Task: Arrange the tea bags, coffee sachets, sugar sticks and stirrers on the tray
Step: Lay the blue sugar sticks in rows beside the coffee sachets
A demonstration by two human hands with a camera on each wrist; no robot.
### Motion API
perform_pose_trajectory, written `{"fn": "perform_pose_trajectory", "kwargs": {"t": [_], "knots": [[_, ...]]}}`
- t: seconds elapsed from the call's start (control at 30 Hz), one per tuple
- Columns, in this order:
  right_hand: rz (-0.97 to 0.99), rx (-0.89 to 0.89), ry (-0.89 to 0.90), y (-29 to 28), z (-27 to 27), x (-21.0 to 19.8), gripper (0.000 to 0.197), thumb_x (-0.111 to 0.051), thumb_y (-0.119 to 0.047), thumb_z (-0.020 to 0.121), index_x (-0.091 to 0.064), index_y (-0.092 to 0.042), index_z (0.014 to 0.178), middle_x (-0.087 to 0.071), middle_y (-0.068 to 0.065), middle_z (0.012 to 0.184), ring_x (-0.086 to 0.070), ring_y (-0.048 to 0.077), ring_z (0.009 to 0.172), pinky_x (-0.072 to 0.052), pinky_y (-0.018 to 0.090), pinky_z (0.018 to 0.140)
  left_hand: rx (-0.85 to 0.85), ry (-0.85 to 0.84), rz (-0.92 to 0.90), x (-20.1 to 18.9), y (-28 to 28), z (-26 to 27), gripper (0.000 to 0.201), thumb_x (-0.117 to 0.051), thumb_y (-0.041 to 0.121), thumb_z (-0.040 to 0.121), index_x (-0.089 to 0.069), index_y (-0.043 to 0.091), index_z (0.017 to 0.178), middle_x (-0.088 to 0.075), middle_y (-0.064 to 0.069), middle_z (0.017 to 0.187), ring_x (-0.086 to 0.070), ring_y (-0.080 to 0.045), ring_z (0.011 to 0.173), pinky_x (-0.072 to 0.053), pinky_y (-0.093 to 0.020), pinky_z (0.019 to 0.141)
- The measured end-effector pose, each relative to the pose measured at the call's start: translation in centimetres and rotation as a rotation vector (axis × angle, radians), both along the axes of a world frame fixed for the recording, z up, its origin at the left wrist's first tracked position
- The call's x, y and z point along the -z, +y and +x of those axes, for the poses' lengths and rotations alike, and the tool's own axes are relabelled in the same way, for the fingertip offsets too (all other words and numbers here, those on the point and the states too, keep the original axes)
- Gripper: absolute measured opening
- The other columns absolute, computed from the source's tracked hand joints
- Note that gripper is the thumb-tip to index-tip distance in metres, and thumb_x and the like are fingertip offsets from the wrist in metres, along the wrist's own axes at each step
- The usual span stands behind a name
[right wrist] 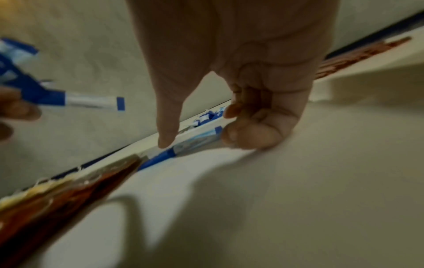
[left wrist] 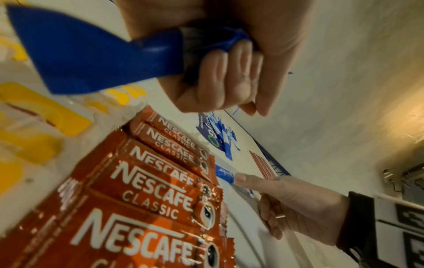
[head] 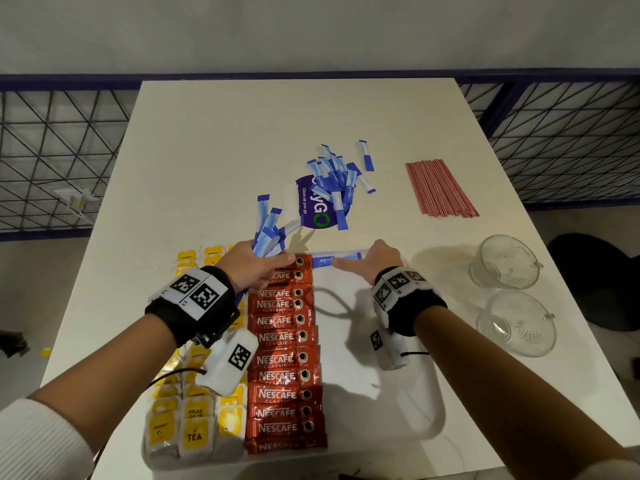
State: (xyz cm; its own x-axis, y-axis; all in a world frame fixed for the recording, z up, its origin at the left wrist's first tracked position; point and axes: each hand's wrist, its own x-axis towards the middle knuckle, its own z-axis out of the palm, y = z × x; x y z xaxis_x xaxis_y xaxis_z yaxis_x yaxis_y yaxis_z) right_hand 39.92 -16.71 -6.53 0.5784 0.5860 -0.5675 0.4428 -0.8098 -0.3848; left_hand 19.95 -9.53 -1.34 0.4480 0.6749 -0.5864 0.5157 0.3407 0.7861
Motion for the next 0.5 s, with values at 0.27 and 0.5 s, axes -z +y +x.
{"fn": "perform_pose_trajectory", "kwargs": {"t": [0.27,0.5], "knots": [[0.016,-0.016,-0.036,0.17,-0.70,0.17,0.085,-0.070,-0.061,0.067,-0.041,-0.007,0.126,-0.056,0.007,0.119,-0.054,0.024,0.110,-0.044,0.032,0.091,-0.015,0.013,0.004,-0.03,-0.13,-0.13,0.023,-0.066,0.024,0.084,-0.048,0.013,0.077,-0.039,0.009,0.038,-0.031,-0.006,0.032,-0.028,-0.016,0.036],[-0.021,-0.079,-0.066,0.19,-0.21,0.28,0.093,-0.064,-0.074,0.060,-0.045,-0.008,0.123,-0.059,0.006,0.112,-0.057,0.025,0.106,-0.046,0.038,0.094,-0.005,0.058,0.018,-0.23,-0.26,-0.11,0.031,-0.066,0.027,0.084,-0.043,0.016,0.066,-0.040,0.009,0.036,-0.033,-0.005,0.031,-0.030,-0.016,0.036]]}}
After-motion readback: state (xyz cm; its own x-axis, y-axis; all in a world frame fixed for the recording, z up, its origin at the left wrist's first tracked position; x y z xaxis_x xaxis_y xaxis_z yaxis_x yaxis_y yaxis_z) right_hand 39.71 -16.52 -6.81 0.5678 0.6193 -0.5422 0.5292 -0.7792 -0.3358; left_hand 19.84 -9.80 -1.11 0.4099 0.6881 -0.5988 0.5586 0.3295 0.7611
